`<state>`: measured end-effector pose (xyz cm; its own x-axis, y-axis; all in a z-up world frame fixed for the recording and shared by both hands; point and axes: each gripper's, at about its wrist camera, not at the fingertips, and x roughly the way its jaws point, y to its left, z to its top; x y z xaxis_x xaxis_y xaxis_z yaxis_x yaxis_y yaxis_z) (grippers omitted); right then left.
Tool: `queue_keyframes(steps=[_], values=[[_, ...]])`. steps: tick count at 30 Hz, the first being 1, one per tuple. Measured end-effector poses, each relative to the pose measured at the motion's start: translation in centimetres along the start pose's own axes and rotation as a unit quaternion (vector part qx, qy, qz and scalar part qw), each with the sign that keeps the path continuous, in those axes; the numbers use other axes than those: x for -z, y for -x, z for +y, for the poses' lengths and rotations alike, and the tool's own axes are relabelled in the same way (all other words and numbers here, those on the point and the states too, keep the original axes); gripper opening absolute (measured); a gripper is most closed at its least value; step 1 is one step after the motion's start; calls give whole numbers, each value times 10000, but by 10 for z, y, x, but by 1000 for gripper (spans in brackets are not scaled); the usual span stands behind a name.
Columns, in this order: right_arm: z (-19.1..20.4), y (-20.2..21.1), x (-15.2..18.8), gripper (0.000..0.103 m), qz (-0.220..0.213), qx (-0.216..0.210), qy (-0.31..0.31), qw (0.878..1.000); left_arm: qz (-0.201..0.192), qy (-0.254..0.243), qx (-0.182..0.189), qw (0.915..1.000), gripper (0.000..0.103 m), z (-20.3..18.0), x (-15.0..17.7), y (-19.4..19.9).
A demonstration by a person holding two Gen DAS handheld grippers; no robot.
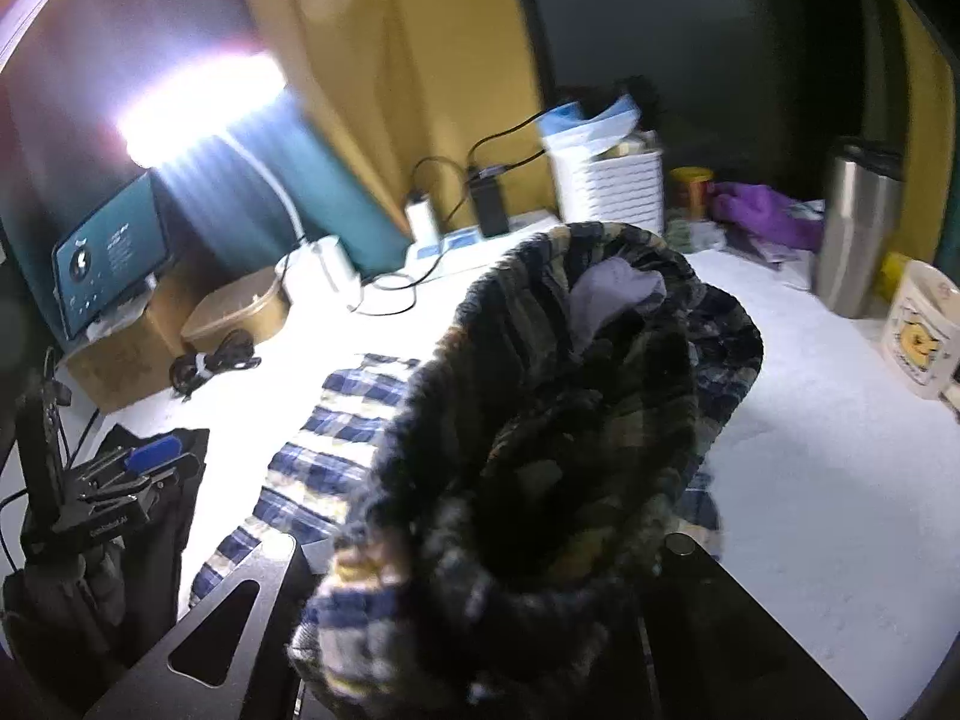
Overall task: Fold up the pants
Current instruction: 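Grasp the pants leg with the right gripper and lift it up, then fold the lifted leg over the pants with the right gripper and release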
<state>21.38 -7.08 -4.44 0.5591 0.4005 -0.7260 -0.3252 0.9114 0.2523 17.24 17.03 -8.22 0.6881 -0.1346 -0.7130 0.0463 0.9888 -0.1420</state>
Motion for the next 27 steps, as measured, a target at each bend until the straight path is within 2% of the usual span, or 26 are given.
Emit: queue_keyframes(steps=[11,17,18,20,21,22,27], values=[[53,-52,9,15,642,-126,390,9971,-160,160,-109,9997,54,26,1,16],[65,-62,8,16,756,-12,471,9960,-154,220,-80,9996,54,31,6,19],[68,-63,8,23,765,-49,488,9959,-158,239,-73,9996,55,31,7,21],[72,-64,8,46,796,-200,500,9954,-166,257,-76,9995,55,32,8,23],[77,-63,8,66,798,-292,520,9950,-173,264,-80,9995,55,32,8,24],[82,-63,8,71,759,-363,565,9949,-174,282,-85,9994,55,33,9,26],[100,-59,11,73,749,-634,791,9920,-183,360,-135,9991,55,37,10,31]])
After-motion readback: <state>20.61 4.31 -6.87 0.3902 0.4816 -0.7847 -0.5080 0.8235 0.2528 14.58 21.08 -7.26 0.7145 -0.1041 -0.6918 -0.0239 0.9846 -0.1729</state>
